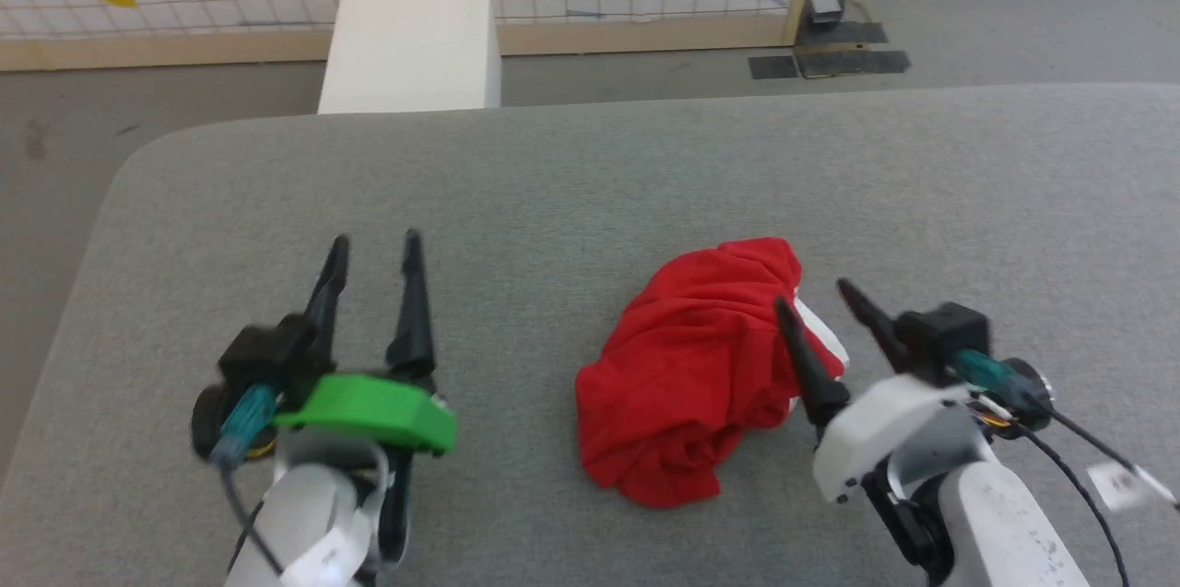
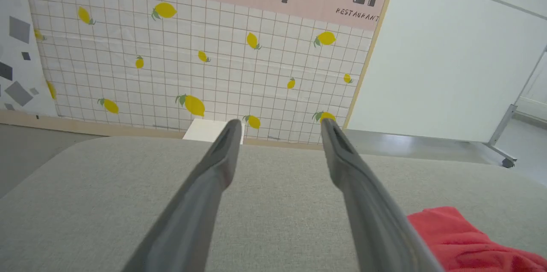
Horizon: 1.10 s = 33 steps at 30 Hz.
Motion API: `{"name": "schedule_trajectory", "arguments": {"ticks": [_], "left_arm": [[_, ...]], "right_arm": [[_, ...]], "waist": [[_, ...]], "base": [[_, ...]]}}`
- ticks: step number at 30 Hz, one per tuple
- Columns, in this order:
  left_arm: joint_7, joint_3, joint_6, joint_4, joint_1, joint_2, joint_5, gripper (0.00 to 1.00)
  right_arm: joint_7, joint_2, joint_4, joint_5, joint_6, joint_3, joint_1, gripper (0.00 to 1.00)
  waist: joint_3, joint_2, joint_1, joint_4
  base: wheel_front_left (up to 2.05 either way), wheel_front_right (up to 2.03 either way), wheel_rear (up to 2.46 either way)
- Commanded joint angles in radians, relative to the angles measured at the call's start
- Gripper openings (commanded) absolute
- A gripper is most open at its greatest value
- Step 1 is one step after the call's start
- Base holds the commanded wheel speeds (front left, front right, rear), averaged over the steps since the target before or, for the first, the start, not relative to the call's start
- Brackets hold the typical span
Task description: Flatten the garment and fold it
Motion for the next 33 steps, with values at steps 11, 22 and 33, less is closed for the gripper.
{"name": "schedule_trajectory", "arguments": {"ticks": [11, 22, 33], "left_arm": [[-0.004, 0.148, -0.052, -0.080, 0.146, -0.067, 0.087, 1.00], [-0.004, 0.186, -0.085, -0.076, 0.148, -0.087, 0.111, 1.00], [-0.004, 0.163, -0.092, -0.062, 0.151, -0.089, 0.101, 1.00]], "right_arm": [[0.499, -0.001, 0.081, -0.043, -0.002, -0.007, -0.092, 0.00], [0.188, -0.001, -0.094, -0.041, -0.002, -0.275, -0.061, 0.00], [0.463, -0.001, -0.019, -0.084, -0.002, -0.552, 0.163, 1.00]], "waist": [[0.006, 0.0000, 0.0000, 0.072], [-0.005, 0.0000, 0.0000, 0.050], [-0.017, 0.0000, 0.0000, 0.008]], "base": [[0.00, 0.00, 0.00], [0.00, 0.00, 0.00], [0.00, 0.00, 0.00]]}}
